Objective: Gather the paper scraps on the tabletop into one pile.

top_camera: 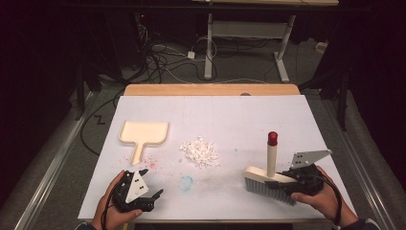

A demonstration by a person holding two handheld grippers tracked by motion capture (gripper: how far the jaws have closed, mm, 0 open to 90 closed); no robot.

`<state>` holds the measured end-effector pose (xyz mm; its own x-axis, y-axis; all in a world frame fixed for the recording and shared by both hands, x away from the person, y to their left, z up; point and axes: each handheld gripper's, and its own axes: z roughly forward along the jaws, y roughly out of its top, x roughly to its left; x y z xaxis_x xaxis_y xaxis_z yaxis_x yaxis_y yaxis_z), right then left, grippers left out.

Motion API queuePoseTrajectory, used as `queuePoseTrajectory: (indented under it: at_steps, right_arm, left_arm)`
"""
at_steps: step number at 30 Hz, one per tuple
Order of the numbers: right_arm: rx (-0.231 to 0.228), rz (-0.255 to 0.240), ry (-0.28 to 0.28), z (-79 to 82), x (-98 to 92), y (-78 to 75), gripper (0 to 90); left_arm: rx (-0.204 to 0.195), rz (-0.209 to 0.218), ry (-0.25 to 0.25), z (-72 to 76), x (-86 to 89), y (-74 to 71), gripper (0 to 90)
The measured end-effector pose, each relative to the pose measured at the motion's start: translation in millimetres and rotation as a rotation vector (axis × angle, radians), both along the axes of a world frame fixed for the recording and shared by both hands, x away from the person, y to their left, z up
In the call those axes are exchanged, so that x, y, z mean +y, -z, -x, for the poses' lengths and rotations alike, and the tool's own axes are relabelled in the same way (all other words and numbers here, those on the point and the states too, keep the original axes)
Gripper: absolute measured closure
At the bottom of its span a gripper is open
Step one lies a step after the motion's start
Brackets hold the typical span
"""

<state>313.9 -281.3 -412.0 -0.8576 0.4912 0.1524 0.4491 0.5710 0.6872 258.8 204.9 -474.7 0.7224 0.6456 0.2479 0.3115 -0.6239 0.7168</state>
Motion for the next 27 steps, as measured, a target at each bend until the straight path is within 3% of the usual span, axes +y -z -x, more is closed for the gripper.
queuePoseTrajectory:
  at_steps: [3,6,11,16,18,21,23,25,27]
  right_arm:
    - [0.066,-0.024,0.007,-21.2,-1.7,5.7,67.0]
    - [0.102,0.008,-0.008,-42.6,-4.0,8.7,62.4]
    - [0.142,0.071,0.034,-74.4,-7.7,16.7,52.7]
    - [0.159,0.100,0.037,-90.5,-12.3,21.6,47.1]
    - [0.168,0.149,0.037,-94.5,-13.2,22.4,43.7]
    - [0.146,0.276,0.065,-100.8,-12.4,25.9,38.6]
    - [0.108,0.293,0.104,-103.6,-13.3,26.8,35.7]
    - [0.040,0.331,0.139,-101.9,-13.5,23.5,35.3]
    - [-0.035,0.325,0.177,-99.2,-14.5,17.0,35.0]
  left_arm:
    - [0.001,0.006,0.004,0.1,-0.8,0.2,18.5]
    - [0.005,0.002,0.006,-0.4,-1.6,0.9,18.5]
    - [0.012,0.000,0.009,-1.0,-2.5,2.3,18.5]
    - [0.018,-0.003,0.017,-0.5,-3.3,3.3,18.5]
    - [0.018,-0.001,0.019,-0.5,-3.6,3.3,18.5]
    - [0.017,-0.006,0.023,0.3,-4.5,3.1,18.5]
    - [0.017,-0.007,0.024,0.4,-4.7,3.0,18.5]
    - [0.018,-0.004,0.024,0.2,-4.5,3.2,18.5]
    - [0.022,-0.007,0.024,-0.4,-4.6,3.8,18.5]
